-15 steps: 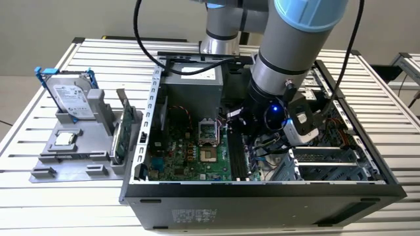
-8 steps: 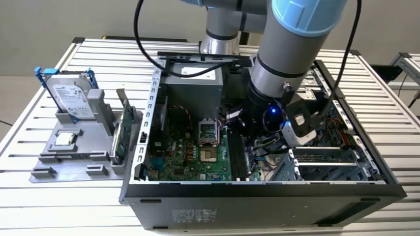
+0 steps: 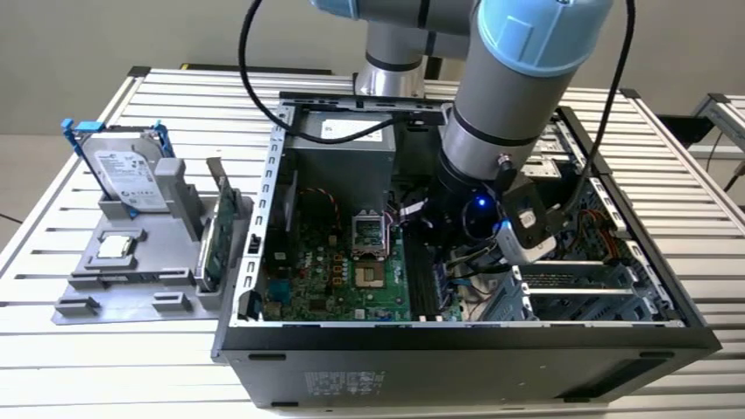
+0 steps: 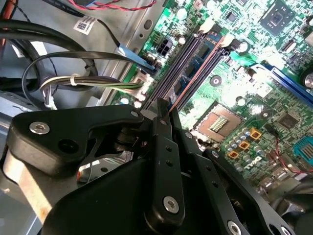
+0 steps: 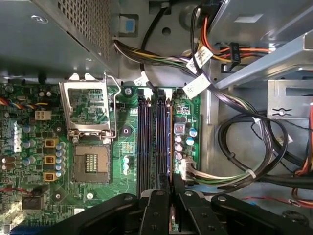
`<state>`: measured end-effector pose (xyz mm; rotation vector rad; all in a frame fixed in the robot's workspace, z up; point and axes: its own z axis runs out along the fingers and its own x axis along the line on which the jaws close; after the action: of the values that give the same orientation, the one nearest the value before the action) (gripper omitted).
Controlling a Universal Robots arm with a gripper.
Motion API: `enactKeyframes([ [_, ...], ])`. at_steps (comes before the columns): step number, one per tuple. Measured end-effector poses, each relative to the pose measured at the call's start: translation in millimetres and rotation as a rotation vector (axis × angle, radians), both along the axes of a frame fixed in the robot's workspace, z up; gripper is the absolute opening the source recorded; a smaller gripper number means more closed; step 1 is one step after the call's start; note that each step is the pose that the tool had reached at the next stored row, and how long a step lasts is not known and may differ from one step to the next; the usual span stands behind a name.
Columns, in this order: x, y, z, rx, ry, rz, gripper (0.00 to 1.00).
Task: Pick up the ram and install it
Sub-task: 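Insert the ram into the slot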
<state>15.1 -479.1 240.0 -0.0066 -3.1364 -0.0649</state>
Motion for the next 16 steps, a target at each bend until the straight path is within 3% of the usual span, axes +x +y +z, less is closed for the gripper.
enactKeyframes([
  [16,-0.1,3.7,-17.0,-0.0002,0.0001,0.0,0.0],
])
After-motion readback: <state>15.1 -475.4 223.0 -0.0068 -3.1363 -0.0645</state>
